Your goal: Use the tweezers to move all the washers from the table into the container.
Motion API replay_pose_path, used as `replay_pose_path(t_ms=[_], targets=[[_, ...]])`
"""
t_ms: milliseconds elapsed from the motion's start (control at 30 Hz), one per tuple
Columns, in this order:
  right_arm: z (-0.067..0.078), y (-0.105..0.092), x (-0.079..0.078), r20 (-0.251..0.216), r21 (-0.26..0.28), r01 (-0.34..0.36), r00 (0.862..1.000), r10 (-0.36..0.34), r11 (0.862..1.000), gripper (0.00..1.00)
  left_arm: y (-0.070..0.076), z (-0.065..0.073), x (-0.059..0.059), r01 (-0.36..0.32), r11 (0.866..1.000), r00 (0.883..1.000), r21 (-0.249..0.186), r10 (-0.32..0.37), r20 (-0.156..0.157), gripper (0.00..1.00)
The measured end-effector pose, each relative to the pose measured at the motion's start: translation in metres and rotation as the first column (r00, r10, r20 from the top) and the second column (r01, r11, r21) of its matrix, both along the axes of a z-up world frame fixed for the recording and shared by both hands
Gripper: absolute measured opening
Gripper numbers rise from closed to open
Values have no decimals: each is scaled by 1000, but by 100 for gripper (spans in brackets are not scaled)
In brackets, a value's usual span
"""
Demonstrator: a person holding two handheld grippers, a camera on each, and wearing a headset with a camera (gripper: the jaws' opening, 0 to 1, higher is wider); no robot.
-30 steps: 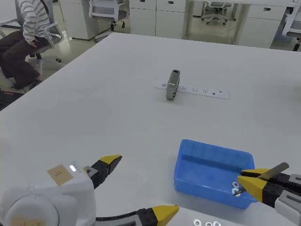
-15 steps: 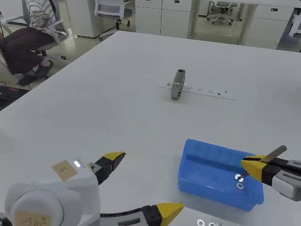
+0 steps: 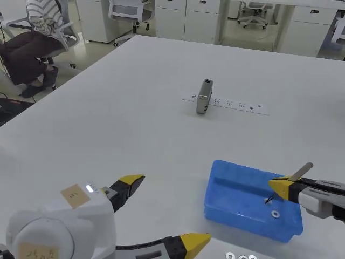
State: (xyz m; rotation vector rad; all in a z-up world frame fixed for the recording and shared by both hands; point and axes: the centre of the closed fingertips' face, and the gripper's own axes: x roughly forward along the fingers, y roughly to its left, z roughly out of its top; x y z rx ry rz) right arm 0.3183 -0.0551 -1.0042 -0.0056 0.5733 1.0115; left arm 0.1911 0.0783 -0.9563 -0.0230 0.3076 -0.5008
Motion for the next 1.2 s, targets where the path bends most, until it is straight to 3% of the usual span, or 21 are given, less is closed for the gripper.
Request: replay_pose_path(t_ms=[433,667,967,1200], targets=[[-21,8,-2,-68,-48,-26,997,23,999,3,-2,-1,0,8,1000,1000,-7,-8,-10,86],[-23,9,-3,-68,-76,-34,997,29,997,3,-5,-1,-1,29,1000,1000,-8,-29,-8,85],[-29,10,-6,-37,-159,-75,997,70,984,3,-8,-3,-3,45,999,999,-11,-45,-20,85],[-26,11,-7,-16,-170,-86,996,85,982,4,-9,-4,-3,52,999,998,-6,-52,-23,84]])
